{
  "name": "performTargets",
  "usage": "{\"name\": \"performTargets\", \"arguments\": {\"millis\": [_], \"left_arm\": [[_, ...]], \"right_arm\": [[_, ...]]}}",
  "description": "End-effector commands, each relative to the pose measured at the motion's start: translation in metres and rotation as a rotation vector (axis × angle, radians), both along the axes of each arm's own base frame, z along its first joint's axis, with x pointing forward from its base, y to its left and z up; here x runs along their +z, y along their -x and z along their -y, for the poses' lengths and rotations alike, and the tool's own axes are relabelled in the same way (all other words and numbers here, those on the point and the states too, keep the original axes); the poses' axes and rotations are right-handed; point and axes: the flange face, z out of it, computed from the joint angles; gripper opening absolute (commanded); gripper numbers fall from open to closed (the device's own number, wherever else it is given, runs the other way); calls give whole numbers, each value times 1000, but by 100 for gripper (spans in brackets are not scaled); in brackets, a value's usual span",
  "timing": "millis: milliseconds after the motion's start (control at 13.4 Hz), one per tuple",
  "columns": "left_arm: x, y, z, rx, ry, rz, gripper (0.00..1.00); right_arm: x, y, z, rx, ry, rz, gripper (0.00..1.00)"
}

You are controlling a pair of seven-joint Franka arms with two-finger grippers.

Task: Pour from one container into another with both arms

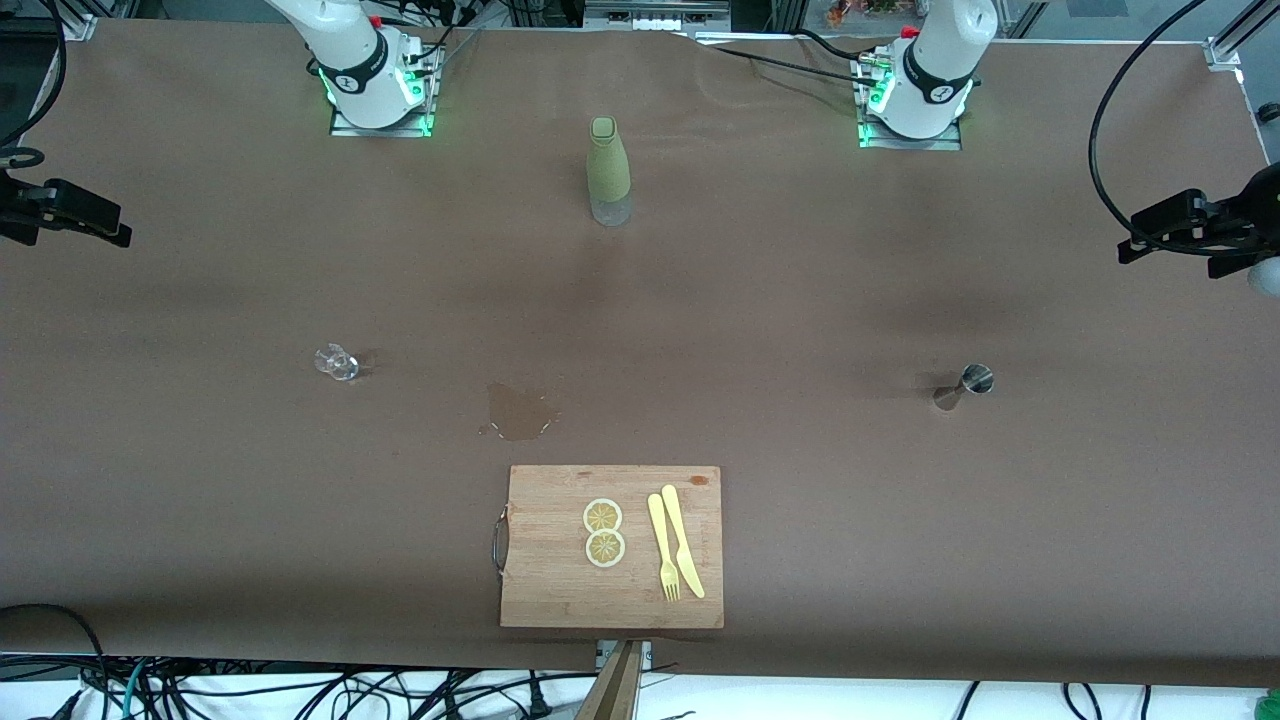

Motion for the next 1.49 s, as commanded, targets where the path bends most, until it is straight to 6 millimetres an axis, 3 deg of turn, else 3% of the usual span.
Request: {"name": "performTargets", "arguments": {"millis": [0, 1119, 1418], "left_arm": [[1, 3, -4, 7, -25, 8, 100], [-3, 1, -4, 7, -28, 2, 100], [-12, -4, -22, 38, -42, 7, 100]], "right_arm": [[3, 1, 1, -6, 12, 8, 100], [3, 1, 1, -8, 15, 8, 100], [3, 1, 1, -8, 15, 8, 100]]}}
